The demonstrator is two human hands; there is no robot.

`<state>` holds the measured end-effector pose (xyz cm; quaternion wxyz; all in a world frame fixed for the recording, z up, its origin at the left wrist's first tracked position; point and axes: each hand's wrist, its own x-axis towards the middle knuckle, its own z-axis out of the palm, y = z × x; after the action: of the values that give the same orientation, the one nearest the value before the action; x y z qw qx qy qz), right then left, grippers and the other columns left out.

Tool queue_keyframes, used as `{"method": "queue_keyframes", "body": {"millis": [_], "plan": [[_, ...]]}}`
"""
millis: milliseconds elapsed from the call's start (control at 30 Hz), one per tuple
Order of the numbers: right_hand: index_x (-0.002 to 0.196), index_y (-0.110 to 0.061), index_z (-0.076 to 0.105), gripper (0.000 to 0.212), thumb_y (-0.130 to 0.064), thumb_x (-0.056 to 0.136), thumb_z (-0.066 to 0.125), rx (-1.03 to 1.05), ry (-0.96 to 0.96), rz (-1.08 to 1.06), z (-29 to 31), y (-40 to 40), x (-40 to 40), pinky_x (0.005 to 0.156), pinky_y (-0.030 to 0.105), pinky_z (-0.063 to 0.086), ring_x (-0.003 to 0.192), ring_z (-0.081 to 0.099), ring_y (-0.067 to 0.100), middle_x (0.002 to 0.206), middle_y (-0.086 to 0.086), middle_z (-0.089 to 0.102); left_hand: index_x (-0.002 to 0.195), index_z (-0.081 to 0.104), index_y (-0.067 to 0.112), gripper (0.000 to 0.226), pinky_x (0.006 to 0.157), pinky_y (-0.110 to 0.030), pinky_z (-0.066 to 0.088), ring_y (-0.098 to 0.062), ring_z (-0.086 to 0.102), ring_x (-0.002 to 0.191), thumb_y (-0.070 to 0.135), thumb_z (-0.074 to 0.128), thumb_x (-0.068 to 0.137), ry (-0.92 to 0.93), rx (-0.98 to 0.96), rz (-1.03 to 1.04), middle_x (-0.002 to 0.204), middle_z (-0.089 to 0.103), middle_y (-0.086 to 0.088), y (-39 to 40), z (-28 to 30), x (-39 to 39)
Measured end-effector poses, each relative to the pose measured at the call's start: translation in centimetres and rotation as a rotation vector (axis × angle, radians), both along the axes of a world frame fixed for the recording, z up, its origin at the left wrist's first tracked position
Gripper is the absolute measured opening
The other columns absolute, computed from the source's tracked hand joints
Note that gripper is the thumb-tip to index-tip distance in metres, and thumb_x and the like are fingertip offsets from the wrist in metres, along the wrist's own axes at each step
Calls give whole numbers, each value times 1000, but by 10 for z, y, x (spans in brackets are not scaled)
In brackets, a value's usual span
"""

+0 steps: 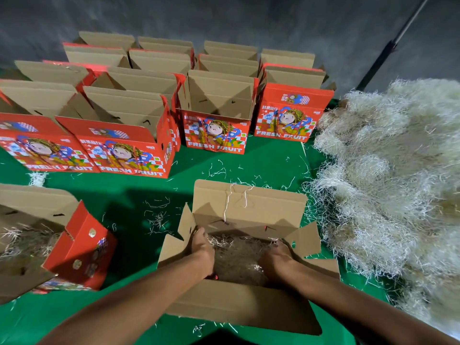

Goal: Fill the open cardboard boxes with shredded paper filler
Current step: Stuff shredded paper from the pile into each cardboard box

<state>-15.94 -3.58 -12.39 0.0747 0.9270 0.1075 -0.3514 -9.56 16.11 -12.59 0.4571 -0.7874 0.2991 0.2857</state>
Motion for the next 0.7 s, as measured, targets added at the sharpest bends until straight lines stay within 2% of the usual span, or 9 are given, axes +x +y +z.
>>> {"method": "queue_keyframes", "body": {"millis": [67, 133, 200, 267, 333, 433, 500, 567, 700], "plan": [[104, -1, 57, 32, -31, 94, 60, 103, -87, -80, -3, -8, 2, 100, 43, 39, 121, 54, 33, 128, 16, 61, 148, 40, 9, 69, 117, -51, 17, -36, 25, 146, 50, 53, 96, 2, -91, 8, 156, 34, -16, -5, 9, 0], [131, -6, 54, 36, -27, 101, 49, 189, -91, -113, -4, -9, 7, 103, 33, 37, 129, 47, 30, 141, 14, 50, 138, 52, 7, 59, 106, -53, 37, -38, 47, 129, 35, 69, 89, -7, -287, -42, 139, 53, -19, -11, 18, -1], [131, -10, 56, 35, -26, 101, 49, 254, -75, -122, -2, 3, 13, 101, 36, 42, 124, 52, 32, 135, 15, 55, 135, 52, 4, 56, 98, -50, 46, -36, 55, 118, 18, 73, 85, 59, -566, -37, 130, 55, -18, -20, 23, -4], [133, -8, 54, 42, -25, 95, 57, 298, -16, -166, 1, 14, 18, 102, 42, 45, 124, 54, 35, 134, 18, 56, 130, 53, 2, 48, 101, -45, 47, -32, 54, 120, 9, 67, 85, 217, -763, 40, 130, 54, -16, -27, 17, -7], [142, -9, 49, 55, -25, 91, 63, 307, 60, -161, 1, 16, 24, 109, 37, 42, 131, 50, 31, 142, 15, 52, 121, 58, -1, 31, 100, -37, 47, -29, 57, 116, 4, 57, 90, 332, -733, 123, 125, 58, -17, -28, 14, -12], [136, -19, 55, 46, -32, 92, 61, 342, 31, -87, 2, 14, 22, 107, 35, 43, 128, 51, 27, 140, 10, 54, 122, 59, -7, 31, 102, -38, 42, -31, 53, 124, -1, 47, 95, 352, -520, 161, 129, 55, -25, -22, 2, -12], [132, -21, 58, 40, -39, 97, 52, 285, 3, 33, 2, 15, 12, 103, 41, 43, 125, 52, 30, 137, 11, 53, 133, 54, -4, 41, 117, -47, 23, -29, 32, 142, 0, 51, 92, 335, -463, 83, 153, 37, -20, -23, -5, -10], [134, -18, 58, 40, -39, 102, 46, 94, 13, 173, -4, 16, 4, 101, 46, 43, 129, 48, 36, 141, 16, 48, 141, 48, 0, 51, 123, -49, 8, -25, 17, 150, 6, 56, 91, 289, -424, 44, 161, 25, -15, -24, -13, -5], [136, -13, 53, 40, -33, 105, 38, -66, 68, 155, -3, 11, 9, 106, 45, 38, 131, 46, 33, 140, 15, 52, 137, 57, 12, 43, 120, -44, 15, -24, 24, 146, 23, 54, 95, 169, -326, 38, 153, 41, -8, -11, -21, -1]]}}
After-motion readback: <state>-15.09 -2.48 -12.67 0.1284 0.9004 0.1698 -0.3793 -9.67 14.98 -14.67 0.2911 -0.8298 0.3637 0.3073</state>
